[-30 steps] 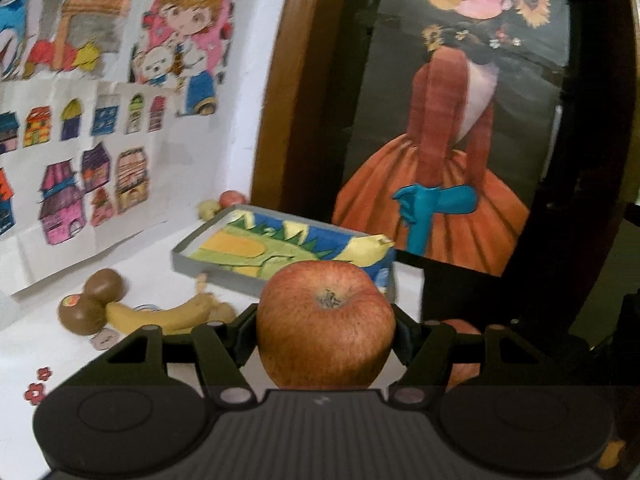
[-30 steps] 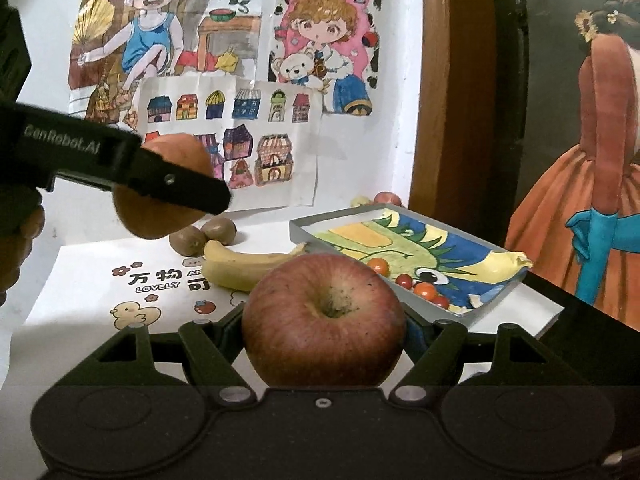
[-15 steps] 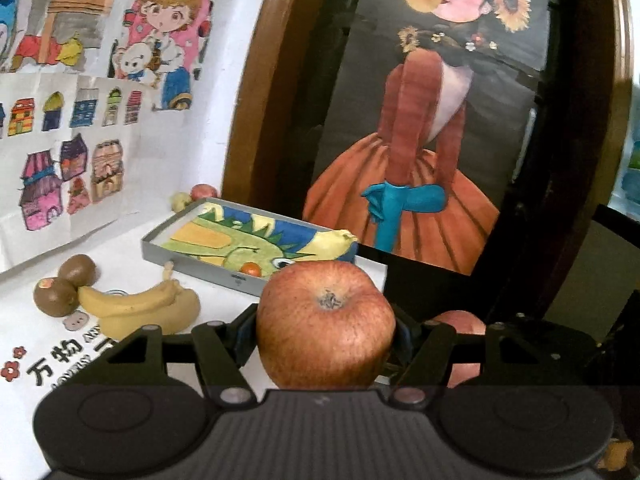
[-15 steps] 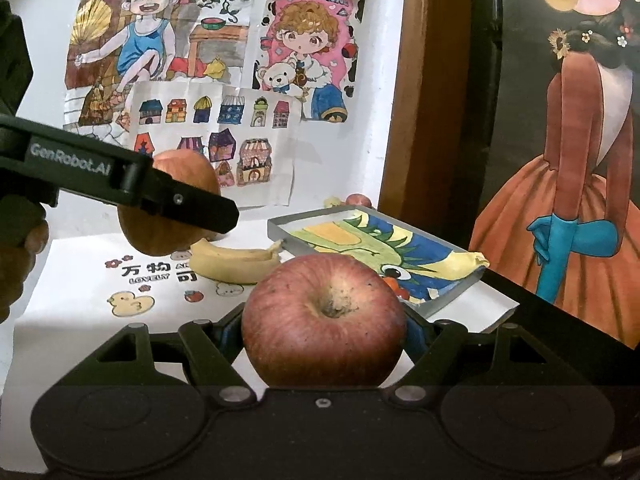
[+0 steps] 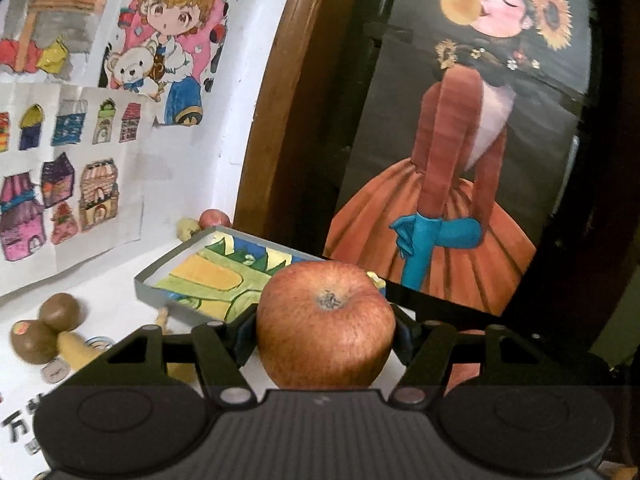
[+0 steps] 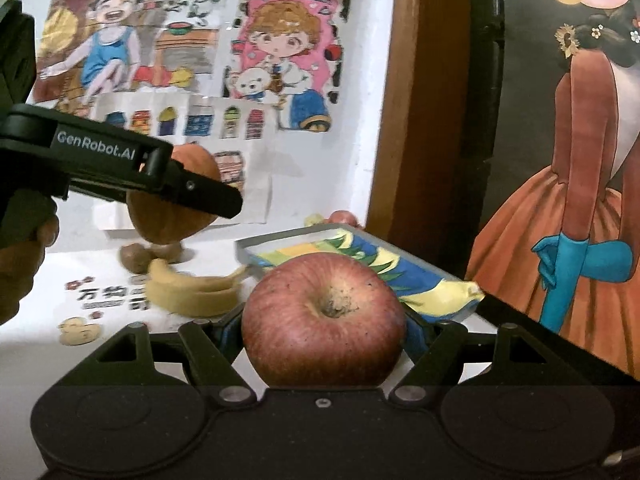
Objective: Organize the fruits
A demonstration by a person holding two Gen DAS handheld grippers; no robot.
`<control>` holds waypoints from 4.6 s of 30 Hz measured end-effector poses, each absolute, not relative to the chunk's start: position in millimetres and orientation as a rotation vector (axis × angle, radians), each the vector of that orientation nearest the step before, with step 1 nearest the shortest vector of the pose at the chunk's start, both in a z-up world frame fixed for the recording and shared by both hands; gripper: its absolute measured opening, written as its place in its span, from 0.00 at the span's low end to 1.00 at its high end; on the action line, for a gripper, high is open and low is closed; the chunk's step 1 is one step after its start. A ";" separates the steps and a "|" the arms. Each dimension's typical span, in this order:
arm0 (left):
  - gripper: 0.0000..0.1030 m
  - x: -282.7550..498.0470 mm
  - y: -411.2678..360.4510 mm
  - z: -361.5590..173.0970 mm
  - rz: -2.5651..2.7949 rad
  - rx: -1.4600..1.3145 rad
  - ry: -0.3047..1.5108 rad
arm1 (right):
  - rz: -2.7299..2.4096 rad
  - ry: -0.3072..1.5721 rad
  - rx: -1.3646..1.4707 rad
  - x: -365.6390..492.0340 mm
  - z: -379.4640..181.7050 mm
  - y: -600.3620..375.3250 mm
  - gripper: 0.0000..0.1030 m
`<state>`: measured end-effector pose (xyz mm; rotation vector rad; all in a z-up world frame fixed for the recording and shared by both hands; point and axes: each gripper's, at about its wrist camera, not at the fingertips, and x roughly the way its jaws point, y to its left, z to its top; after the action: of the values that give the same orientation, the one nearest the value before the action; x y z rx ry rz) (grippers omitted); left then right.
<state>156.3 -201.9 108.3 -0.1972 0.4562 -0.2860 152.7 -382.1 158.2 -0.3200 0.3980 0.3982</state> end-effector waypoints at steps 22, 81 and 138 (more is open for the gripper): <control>0.68 311.1 -217.6 35.0 -0.218 -0.260 0.503 | 0.358 0.450 -0.267 320.1 102.8 -421.1 0.74; 0.84 373.2 -192.5 -21.3 -0.066 -0.207 0.560 | 0.332 0.508 -0.277 375.1 48.1 -403.6 0.80; 1.00 50.8 -123.5 73.4 -0.021 -0.166 0.367 | 0.341 0.248 -0.134 37.0 137.4 -326.0 0.99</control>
<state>50.8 -123.5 73.4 -0.1661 0.3667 -0.0211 37.0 -326.0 137.4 -0.1343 0.2481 0.3415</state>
